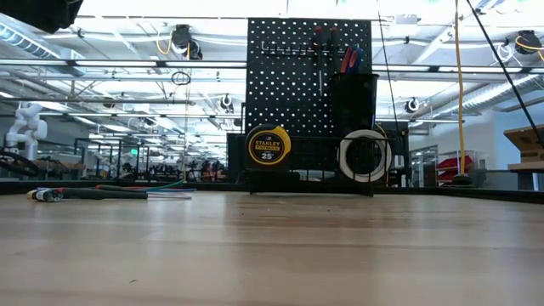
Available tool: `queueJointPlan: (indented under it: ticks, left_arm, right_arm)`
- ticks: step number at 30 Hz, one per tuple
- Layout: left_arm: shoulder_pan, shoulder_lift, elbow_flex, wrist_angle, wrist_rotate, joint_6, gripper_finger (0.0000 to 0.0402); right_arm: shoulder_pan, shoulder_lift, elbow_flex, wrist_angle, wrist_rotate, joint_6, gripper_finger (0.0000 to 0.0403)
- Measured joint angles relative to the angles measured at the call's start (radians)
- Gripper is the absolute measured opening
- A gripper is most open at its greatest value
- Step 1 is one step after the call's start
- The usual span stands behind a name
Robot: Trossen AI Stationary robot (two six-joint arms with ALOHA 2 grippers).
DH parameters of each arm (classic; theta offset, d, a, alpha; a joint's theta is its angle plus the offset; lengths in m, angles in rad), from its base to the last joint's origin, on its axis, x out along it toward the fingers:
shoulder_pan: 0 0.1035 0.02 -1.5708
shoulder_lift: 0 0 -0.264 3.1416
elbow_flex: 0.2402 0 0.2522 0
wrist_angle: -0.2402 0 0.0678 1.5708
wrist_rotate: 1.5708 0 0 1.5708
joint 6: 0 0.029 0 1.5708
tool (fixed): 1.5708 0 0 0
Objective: Hang tools onto peg board
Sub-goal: Hang the black screwdriver on the pegboard
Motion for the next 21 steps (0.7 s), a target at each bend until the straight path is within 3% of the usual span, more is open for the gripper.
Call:
queueJointPlan:
  ticks: [4,8,12,21]
  left_arm:
    - [0.001,0.0,0.0,-0.039,-0.056,0.013,0.0083]
    - [0.0,-0.003,0.0,-0.156,-0.274,-0.028,0.0139]
    - [0.005,-0.011,0.0,-0.336,-0.459,-0.118,0.0167]
    - [0.056,-0.012,0.0,-0.451,-0.498,-0.228,0.0172]
  right_arm:
    - [0.002,-0.002,0.0,-0.004,0.072,0.023,0.0038]
    - [0.008,-0.063,-0.002,-0.073,0.189,0.024,0.0038]
    - [0.001,-0.19,-0.002,-0.248,0.306,0.052,0.0038]
    - [-0.194,-0.443,0.031,-0.513,0.383,0.102,0.0038]
